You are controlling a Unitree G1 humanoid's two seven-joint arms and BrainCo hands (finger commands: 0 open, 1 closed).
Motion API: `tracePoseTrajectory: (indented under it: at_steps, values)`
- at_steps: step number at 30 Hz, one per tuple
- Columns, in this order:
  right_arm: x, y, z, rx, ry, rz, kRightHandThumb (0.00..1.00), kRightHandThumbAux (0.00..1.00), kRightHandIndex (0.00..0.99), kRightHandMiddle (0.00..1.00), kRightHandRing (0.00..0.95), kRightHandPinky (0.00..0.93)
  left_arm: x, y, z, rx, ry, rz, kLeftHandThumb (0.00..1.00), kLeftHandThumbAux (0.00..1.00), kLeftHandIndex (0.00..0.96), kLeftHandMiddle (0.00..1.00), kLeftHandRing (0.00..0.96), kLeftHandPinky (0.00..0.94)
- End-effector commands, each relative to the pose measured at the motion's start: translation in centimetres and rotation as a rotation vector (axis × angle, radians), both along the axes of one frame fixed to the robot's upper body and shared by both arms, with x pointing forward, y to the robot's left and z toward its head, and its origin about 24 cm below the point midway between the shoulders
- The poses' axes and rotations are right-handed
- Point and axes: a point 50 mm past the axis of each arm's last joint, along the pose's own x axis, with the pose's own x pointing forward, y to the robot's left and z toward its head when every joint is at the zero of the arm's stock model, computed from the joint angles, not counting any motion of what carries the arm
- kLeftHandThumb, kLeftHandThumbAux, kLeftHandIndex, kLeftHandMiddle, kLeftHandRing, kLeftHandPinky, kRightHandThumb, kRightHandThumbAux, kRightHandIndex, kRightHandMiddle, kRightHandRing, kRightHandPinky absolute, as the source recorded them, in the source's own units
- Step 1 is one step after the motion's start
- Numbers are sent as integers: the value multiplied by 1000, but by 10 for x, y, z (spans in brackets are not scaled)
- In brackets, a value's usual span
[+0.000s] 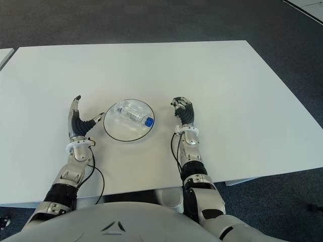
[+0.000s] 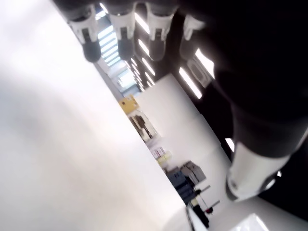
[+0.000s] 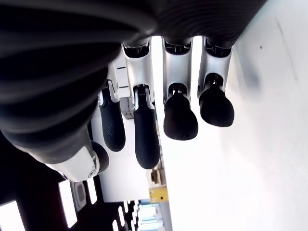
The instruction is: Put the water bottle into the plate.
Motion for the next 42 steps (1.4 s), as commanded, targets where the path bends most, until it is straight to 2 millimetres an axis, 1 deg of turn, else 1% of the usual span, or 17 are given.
tracePoseTrajectory:
  at_steps: [1, 4, 6, 8, 10, 11, 12, 15, 17, 19, 23, 27, 28, 29, 31, 35, 42]
  values:
    - [-22, -1, -32, 20, 170, -9, 845, 678, 428, 560, 775, 759, -8, 4, -9, -72, 26, 67, 3, 861, 0, 0, 0, 0]
    - [-22, -1, -32, 19, 168, -6, 845, 678, 428, 559, 775, 759, -10, 8, -12, -110, 23, 72, 0, 888, 17, 16, 4, 23]
    - [-22, -1, -32, 18, 166, -4, 845, 678, 428, 559, 776, 760, -11, 16, -19, -159, 29, 67, 0, 899, 45, 42, 22, 38]
    - [-22, -1, -32, 17, 165, -3, 845, 678, 428, 559, 776, 761, -12, 23, -25, -211, 34, 58, 0, 910, 101, 99, 74, 85]
    - [-21, -2, -32, 17, 166, -2, 845, 678, 428, 559, 777, 761, -12, 25, -27, -241, 33, 48, 0, 929, 185, 184, 155, 162]
    - [-21, -2, -32, 16, 166, -2, 845, 678, 428, 559, 777, 761, -11, 27, -29, -268, 35, 40, 0, 932, 196, 196, 166, 172]
    - [-21, -2, -32, 15, 166, -1, 845, 678, 428, 559, 776, 758, -11, 28, -31, -285, 35, 34, 0, 948, 237, 237, 209, 218]
    - [-21, -2, -32, 13, 166, 1, 845, 678, 428, 558, 775, 754, -10, 29, -35, -363, 37, 14, 0, 977, 309, 308, 285, 304]
    - [-21, -1, -32, 12, 165, 2, 845, 678, 428, 557, 774, 753, -10, 30, -37, -404, 39, 8, 0, 987, 337, 336, 314, 337]
    - [-21, -1, -32, 11, 165, 4, 844, 679, 427, 556, 773, 750, -9, 30, -39, -445, 44, 8, 62, 994, 378, 375, 351, 369]
    - [-21, -1, -32, 7, 164, 5, 844, 679, 427, 557, 773, 750, -9, 29, -43, -490, 67, -4, 138, 997, 427, 414, 385, 394]
    - [-20, -2, -31, 4, 165, 5, 844, 679, 427, 558, 775, 753, -10, 29, -47, -506, 91, -22, 169, 998, 463, 434, 402, 411]
    - [-20, -2, -31, 4, 165, 4, 844, 679, 426, 558, 775, 754, -10, 29, -48, -511, 102, -32, 360, 899, 451, 440, 406, 414]
    - [-20, -2, -31, 4, 166, 3, 844, 679, 427, 559, 775, 754, -11, 28, -49, -515, 109, -40, 484, 834, 443, 447, 412, 416]
    - [-20, -2, -31, 4, 165, 2, 844, 679, 427, 559, 775, 754, -12, 29, -51, -523, 129, -61, 591, 778, 437, 456, 419, 419]
    - [-20, -2, -31, 7, 166, 0, 845, 678, 428, 559, 775, 756, -14, 28, -56, -530, 162, -96, 679, 731, 432, 474, 440, 433]
    - [-20, -2, -31, 7, 169, -5, 845, 678, 429, 560, 775, 759, -17, 26, -63, -530, 228, -145, 701, 717, 432, 498, 474, 469]
